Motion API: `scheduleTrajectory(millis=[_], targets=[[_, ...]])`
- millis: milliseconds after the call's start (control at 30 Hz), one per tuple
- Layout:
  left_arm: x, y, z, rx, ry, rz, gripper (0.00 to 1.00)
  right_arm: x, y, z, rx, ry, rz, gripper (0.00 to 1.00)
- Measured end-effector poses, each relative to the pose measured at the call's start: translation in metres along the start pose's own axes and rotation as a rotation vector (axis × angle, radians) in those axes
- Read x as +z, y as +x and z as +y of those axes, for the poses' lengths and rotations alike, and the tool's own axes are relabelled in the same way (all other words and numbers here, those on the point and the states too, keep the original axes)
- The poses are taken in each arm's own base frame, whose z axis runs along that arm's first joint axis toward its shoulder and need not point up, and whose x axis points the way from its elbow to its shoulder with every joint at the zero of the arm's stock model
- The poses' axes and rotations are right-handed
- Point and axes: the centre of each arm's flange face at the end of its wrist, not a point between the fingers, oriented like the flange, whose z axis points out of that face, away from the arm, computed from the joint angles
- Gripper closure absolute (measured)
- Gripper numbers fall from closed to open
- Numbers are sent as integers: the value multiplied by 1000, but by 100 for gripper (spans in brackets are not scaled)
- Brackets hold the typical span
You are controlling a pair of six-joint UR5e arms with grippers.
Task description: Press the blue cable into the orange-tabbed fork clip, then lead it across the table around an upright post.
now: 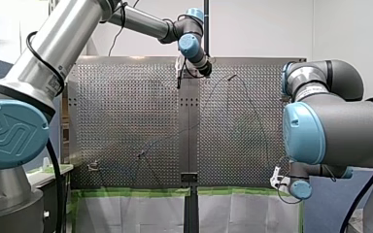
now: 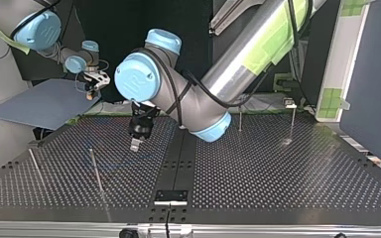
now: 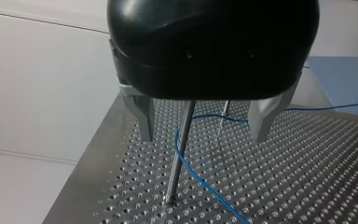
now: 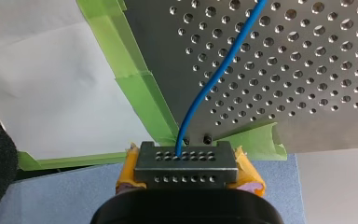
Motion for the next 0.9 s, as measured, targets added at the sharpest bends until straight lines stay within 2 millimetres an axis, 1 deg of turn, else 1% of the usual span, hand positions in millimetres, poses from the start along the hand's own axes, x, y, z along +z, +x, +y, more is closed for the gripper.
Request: scheduleTrajectory(millis=[900], targets=[[-1, 0, -1, 69, 1, 0, 0, 0, 0, -1, -4, 6, -2, 100]])
